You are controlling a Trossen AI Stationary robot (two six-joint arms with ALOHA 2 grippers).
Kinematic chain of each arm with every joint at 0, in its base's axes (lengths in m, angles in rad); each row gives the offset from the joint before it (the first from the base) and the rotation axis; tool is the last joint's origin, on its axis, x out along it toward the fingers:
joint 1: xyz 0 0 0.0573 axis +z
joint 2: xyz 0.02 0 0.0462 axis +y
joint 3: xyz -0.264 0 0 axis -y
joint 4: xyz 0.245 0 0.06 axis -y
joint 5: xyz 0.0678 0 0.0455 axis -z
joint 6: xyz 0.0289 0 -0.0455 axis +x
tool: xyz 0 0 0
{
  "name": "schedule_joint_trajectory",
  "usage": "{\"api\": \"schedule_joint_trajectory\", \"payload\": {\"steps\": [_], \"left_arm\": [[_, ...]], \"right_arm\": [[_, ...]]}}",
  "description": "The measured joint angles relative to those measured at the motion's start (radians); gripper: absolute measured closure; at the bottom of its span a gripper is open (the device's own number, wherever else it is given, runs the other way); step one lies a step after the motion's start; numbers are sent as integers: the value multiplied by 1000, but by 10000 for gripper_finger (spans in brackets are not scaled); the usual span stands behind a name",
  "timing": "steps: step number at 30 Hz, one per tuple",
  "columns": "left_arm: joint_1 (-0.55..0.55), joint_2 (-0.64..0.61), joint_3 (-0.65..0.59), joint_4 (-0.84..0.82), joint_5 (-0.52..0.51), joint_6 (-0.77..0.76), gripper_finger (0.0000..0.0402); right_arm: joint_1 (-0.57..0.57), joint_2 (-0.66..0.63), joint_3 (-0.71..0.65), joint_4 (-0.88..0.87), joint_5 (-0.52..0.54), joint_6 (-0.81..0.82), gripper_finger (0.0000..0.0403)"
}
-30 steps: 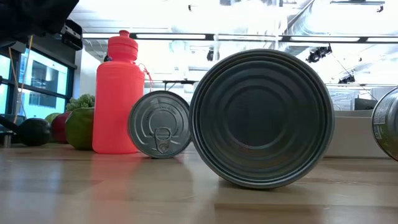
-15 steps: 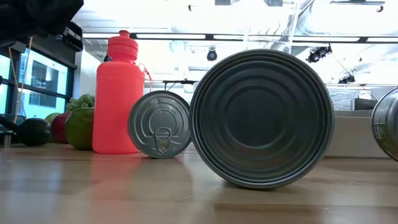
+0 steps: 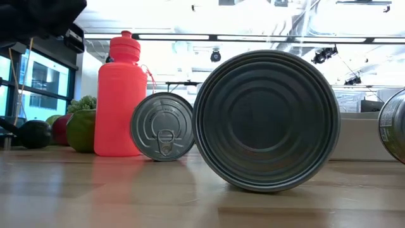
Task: Pick & Place Food Item
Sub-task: Put the right transparent water bottle into the left transparent bin
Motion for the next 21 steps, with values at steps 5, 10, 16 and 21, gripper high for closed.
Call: {"api": "schedule_joint_trajectory", "payload": {"steps": [5,10,16,21], "left_arm": [[0,0,0,0,-32,-1,401],[0,0,0,0,-32,0,401],[0,0,0,0,-31,1,401],[0,0,0,0,-32,82,401]], "right_arm": [[-126,67,84,0,-133,3,285],[-296,127,116,-21,-397,111,285],[-530,224,117,-23,-663,255,285],[-700,370,117,84,-884,331,285]]}}
